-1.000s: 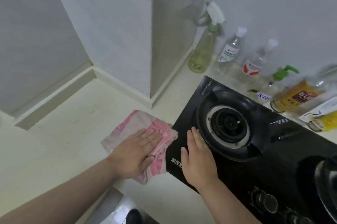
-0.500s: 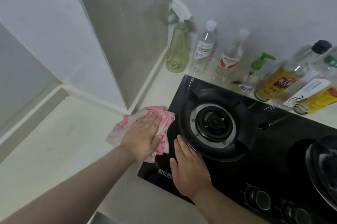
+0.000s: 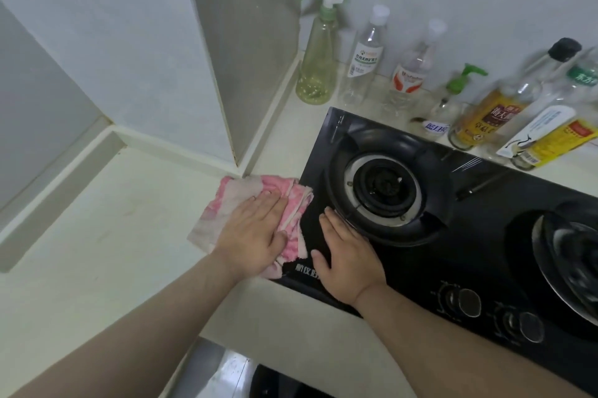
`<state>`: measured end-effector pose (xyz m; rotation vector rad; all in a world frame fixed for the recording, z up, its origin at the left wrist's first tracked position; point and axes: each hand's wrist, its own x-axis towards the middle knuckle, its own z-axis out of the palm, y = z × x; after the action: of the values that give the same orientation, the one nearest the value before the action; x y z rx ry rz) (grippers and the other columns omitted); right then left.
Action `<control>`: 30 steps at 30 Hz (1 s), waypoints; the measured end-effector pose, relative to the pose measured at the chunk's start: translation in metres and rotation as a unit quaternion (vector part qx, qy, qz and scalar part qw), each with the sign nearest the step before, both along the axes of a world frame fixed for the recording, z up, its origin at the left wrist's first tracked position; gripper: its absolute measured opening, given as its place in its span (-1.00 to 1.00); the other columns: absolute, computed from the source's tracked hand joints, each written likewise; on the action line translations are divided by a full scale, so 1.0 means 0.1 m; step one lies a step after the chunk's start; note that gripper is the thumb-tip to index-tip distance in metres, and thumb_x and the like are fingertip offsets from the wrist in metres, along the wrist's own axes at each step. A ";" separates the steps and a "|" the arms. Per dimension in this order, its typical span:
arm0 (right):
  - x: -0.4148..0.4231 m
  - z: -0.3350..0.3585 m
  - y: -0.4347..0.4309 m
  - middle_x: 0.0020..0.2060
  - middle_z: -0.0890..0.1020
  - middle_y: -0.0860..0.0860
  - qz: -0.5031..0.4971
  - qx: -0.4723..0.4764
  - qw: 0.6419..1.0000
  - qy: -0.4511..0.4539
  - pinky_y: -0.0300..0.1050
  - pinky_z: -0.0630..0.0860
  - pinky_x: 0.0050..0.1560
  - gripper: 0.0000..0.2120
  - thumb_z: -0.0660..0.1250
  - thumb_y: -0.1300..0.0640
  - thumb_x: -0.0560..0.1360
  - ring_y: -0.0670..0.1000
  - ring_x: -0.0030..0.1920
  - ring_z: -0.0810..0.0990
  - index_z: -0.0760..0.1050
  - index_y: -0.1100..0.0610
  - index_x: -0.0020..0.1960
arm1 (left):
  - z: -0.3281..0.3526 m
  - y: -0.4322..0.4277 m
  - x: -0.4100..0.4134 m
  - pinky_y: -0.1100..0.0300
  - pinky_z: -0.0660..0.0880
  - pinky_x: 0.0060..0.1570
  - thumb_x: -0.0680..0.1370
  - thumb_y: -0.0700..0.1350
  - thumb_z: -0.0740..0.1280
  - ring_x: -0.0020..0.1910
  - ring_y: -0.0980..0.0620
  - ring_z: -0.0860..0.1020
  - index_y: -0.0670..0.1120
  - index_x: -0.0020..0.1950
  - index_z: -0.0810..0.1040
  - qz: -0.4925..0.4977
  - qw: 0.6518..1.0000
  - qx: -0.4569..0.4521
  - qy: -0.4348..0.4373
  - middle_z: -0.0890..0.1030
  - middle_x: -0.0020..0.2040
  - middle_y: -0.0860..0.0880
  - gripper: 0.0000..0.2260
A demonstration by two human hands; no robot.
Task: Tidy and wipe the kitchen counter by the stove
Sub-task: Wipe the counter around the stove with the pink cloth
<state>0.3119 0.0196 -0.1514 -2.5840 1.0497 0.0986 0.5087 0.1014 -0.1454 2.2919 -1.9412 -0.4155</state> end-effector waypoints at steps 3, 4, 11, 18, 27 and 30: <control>0.00 0.01 0.01 0.59 0.02 -0.03 0.003 -0.010 1.000 0.014 -0.17 -0.09 0.52 -0.22 -0.13 -0.26 0.46 -0.06 0.57 0.00 0.01 0.08 0.60 | 0.01 0.36 -0.08 0.14 -0.06 0.44 0.55 0.11 0.08 0.44 -0.11 0.38 -0.14 0.49 0.35 -0.008 1.000 0.001 -0.019 0.41 0.45 -0.15 -0.44; 0.00 0.01 0.02 0.59 0.01 -0.03 0.004 -0.012 1.000 0.018 -0.17 -0.11 0.52 -0.21 -0.15 -0.26 0.45 -0.06 0.58 -0.01 -0.01 0.08 0.60 | -0.01 0.45 -0.10 0.11 0.02 0.42 0.54 0.09 0.11 0.39 -0.12 0.44 -0.15 0.45 0.40 -0.011 1.000 0.000 -0.024 0.46 0.41 -0.16 -0.46; 0.03 0.00 0.03 0.59 0.05 -0.02 -0.003 -0.022 1.000 0.018 -0.18 -0.10 0.52 -0.22 -0.13 -0.26 0.46 -0.07 0.57 0.02 0.04 0.09 0.59 | -0.02 0.37 -0.01 0.09 0.00 0.48 0.58 0.14 0.05 0.44 -0.13 0.38 -0.19 0.48 0.36 -0.060 0.997 0.039 -0.043 0.41 0.44 -0.19 -0.42; 0.04 0.01 0.01 0.58 0.10 0.01 -0.004 -0.021 0.999 0.025 -0.07 0.04 0.55 -0.25 -0.05 -0.24 0.48 -0.04 0.57 0.07 0.11 0.11 0.58 | -0.04 -0.33 0.10 0.16 -0.31 0.48 0.57 0.23 -0.23 0.57 0.02 -0.19 -0.10 0.59 -0.19 -0.012 1.000 0.020 -0.014 -0.14 0.61 -0.08 -0.33; 0.02 0.00 -0.01 0.58 0.10 -0.01 -0.001 -0.024 0.999 0.023 -0.11 0.00 0.54 -0.26 -0.05 -0.23 0.49 -0.03 0.57 0.07 0.11 0.10 0.58 | -0.04 -0.25 -0.06 0.14 -0.18 0.49 0.59 0.15 -0.17 0.58 -0.02 0.00 -0.10 0.60 -0.02 0.065 0.998 0.012 -0.010 0.05 0.61 -0.09 -0.38; 0.03 0.00 -0.01 0.58 0.08 -0.02 -0.001 -0.020 1.000 0.016 -0.12 -0.01 0.53 -0.25 -0.08 -0.24 0.48 -0.03 0.57 0.07 0.10 0.10 0.58 | -0.12 0.10 -0.08 0.09 -0.07 0.50 0.58 0.15 -0.08 0.54 -0.06 0.18 -0.14 0.57 0.19 0.063 0.998 0.003 -0.021 0.24 0.55 -0.13 -0.37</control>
<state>0.3148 0.0188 -0.1509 -2.6256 1.0762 0.1185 0.5009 0.1114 -0.1571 2.4284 -1.8041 -0.3619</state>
